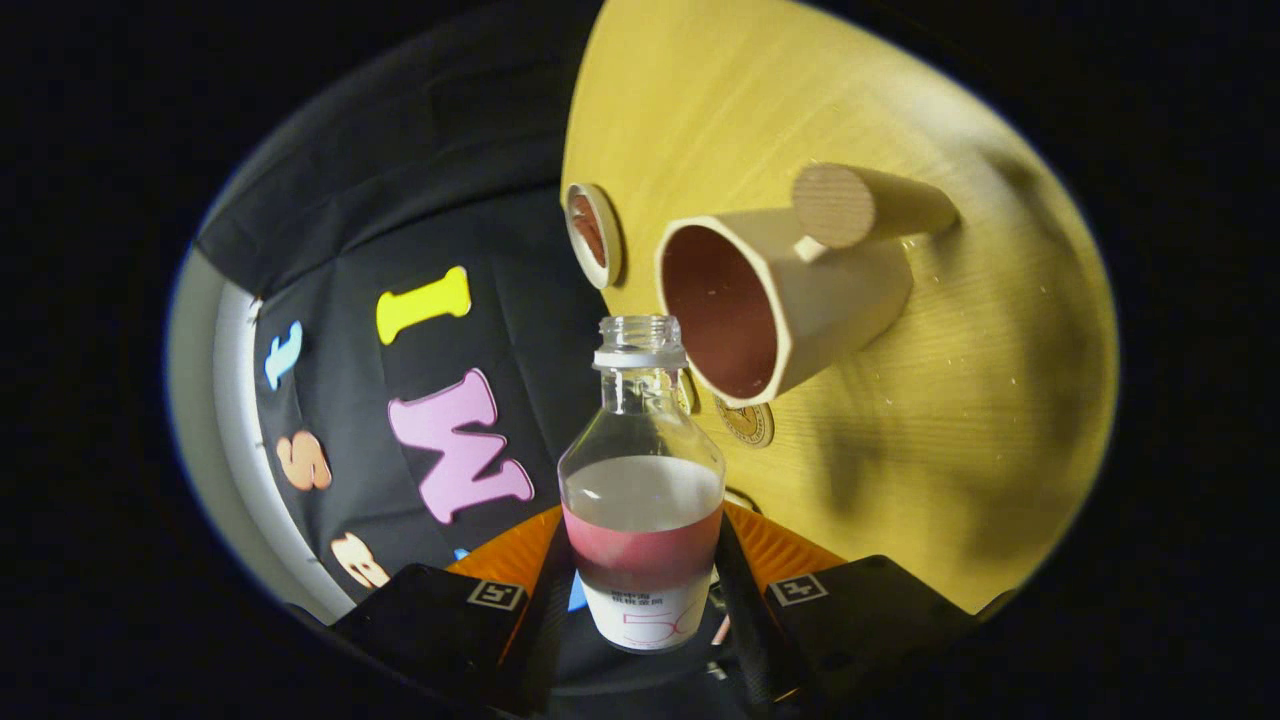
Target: Take the bottle from table, then pour the juice into the cup, finally place the bottle on the coaster
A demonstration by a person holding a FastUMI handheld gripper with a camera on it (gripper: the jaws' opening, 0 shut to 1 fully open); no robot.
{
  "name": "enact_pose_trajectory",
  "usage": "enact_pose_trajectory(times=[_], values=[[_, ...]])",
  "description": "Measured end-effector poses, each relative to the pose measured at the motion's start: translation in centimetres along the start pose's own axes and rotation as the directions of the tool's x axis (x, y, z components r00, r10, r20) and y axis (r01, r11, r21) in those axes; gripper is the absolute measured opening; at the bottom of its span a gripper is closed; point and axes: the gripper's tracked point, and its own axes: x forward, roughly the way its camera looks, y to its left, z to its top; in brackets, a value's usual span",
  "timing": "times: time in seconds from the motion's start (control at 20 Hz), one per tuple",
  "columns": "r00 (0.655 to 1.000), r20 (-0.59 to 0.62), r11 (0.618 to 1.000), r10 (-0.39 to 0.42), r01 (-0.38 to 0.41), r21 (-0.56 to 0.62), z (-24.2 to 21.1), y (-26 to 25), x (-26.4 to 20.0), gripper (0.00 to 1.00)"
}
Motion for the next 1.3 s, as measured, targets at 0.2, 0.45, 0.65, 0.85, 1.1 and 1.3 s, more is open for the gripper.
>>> enact_pose_trajectory(times=[0.2,0.45,0.65,0.85,1.1,1.3], values=[[0.998,0.061,0.968,0.035,-0.019,-0.250,-0.1,0.8,-0.2,0.74],[0.987,0.141,0.815,0.072,0.023,-0.579,0.0,2.5,-1.3,0.74],[0.971,0.208,0.613,0.115,0.096,-0.784,0.4,4.1,-2.1,0.73],[0.961,0.232,0.310,0.153,0.176,-0.934,-1.2,6.7,-2.6,0.74],[0.946,0.143,-0.142,0.290,0.190,-0.971,-6.6,12.3,-1.9,0.74],[0.901,0.061,-0.204,0.430,0.163,-0.965,-10.2,16.2,0.8,0.74]])
